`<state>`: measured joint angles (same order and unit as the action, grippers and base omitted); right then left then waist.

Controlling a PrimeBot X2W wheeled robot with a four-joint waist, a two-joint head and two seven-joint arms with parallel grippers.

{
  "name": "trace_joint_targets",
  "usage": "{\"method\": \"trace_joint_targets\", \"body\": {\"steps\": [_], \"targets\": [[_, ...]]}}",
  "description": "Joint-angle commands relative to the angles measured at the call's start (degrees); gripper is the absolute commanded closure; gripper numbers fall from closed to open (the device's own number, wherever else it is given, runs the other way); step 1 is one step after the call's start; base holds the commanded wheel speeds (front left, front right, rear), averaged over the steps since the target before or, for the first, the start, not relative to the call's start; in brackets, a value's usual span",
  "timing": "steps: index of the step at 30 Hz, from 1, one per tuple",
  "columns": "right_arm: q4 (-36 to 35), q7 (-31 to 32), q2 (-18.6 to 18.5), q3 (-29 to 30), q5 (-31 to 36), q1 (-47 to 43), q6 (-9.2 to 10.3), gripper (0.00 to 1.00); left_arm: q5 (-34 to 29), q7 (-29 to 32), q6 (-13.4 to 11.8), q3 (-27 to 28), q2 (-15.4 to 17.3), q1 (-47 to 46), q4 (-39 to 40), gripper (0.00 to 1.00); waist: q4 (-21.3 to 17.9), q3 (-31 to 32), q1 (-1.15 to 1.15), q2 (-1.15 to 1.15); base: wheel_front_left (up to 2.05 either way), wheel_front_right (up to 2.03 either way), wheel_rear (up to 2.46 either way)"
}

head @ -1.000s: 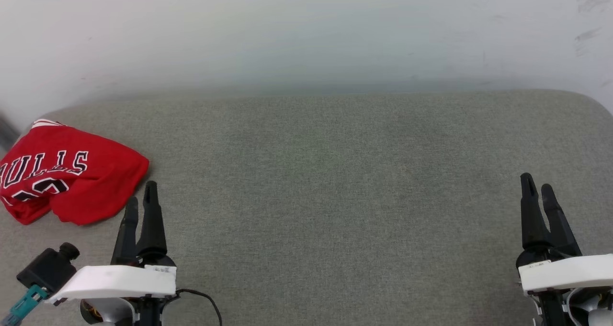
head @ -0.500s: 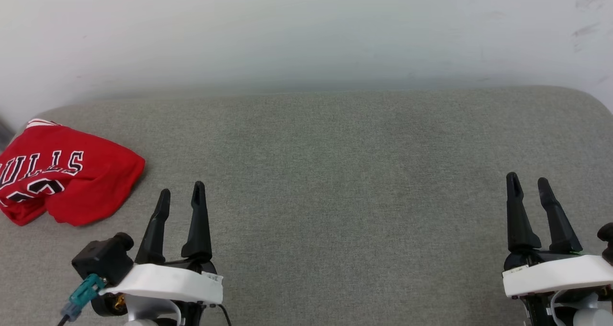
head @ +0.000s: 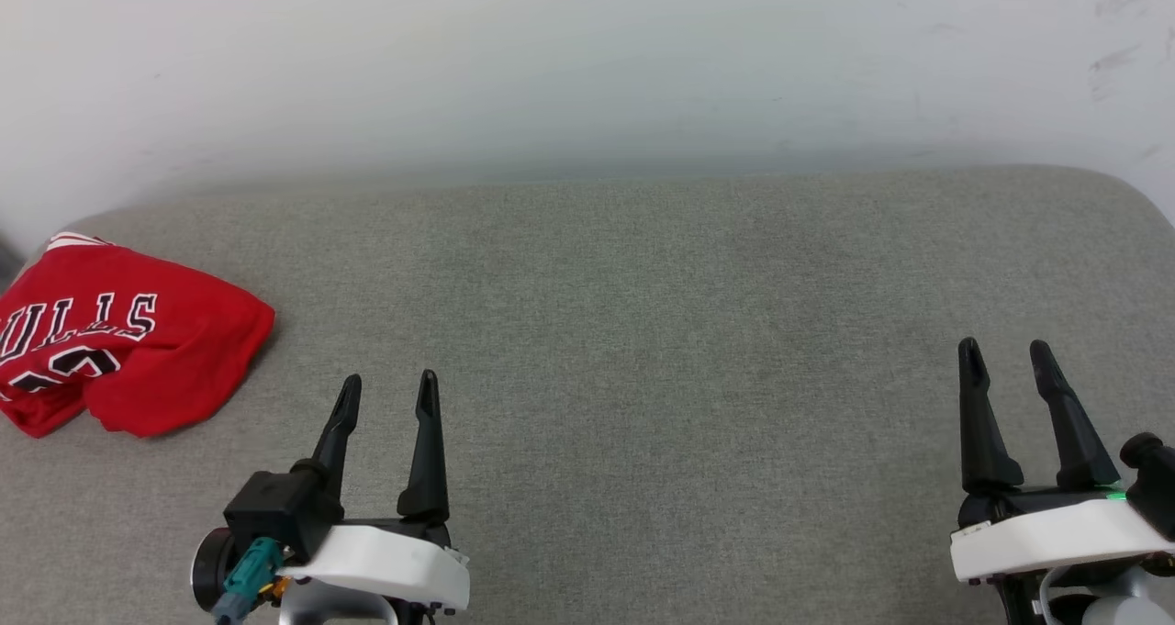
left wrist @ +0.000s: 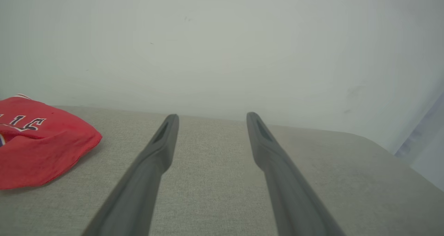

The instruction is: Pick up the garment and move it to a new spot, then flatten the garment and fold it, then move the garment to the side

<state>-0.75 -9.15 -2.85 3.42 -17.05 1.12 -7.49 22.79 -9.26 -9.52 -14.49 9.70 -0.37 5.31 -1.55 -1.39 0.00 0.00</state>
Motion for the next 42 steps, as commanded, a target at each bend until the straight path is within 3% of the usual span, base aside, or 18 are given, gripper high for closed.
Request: {"method": "trace_joint_targets", "body": {"steps": [1,5,14,21,25,34,42], "targets": [[-0.2,-0.6,-0.1,0.2,1.5,-0.4,0.0,0.0,-1.6,-0.5,-0.8,-0.9,0.8,-0.7,0.2,0.0,0.0,0.1,0.0,0.0,0.0,0.0,0.0],[1.4,-1.2,-0.1,-0.4,3.8,-0.4,0.0,0.0,-4.2,-1.2,-3.2,-3.3,2.1,-0.5,-1.6,0.0,-0.1,0.2,0.0,0.0,0.0,0.0,0.0],[1.5,-2.3,-0.1,-1.2,6.6,-0.4,0.0,0.0,-8.1,-2.2,-6.2,-7.8,3.9,-1.5,-0.9,0.0,-0.4,0.0,0.0,0.0,0.0,0.0,0.0],[1.6,-3.1,-0.1,-1.5,5.0,-0.5,0.0,0.0,-7.2,-3.1,-6.3,-5.6,2.2,-0.2,0.6,0.0,-0.4,-0.3,0.0,0.0,0.0,0.0,0.0],[2.7,-3.8,-0.1,-1.9,0.3,-0.9,0.01,0.0,-6.9,-3.5,-3.3,-2.1,0.2,1.2,0.2,0.0,-0.4,-0.3,0.0,0.0,0.0,0.0,0.0],[4.5,-4.7,0.0,-2.3,4.2,-1.3,0.01,0.0,-8.7,-4.5,8.1,4.9,-4.7,4.3,-3.0,0.0,-0.1,-0.1,0.0,0.0,0.0,0.0,0.0],[6.2,-5.5,0.0,-2.8,7.1,-1.6,0.01,0.0,-13.8,-5.3,12.8,7.6,-6.3,5.2,-5.4,0.0,-0.2,0.0,0.0,0.0,0.0,0.0,0.0]]}}
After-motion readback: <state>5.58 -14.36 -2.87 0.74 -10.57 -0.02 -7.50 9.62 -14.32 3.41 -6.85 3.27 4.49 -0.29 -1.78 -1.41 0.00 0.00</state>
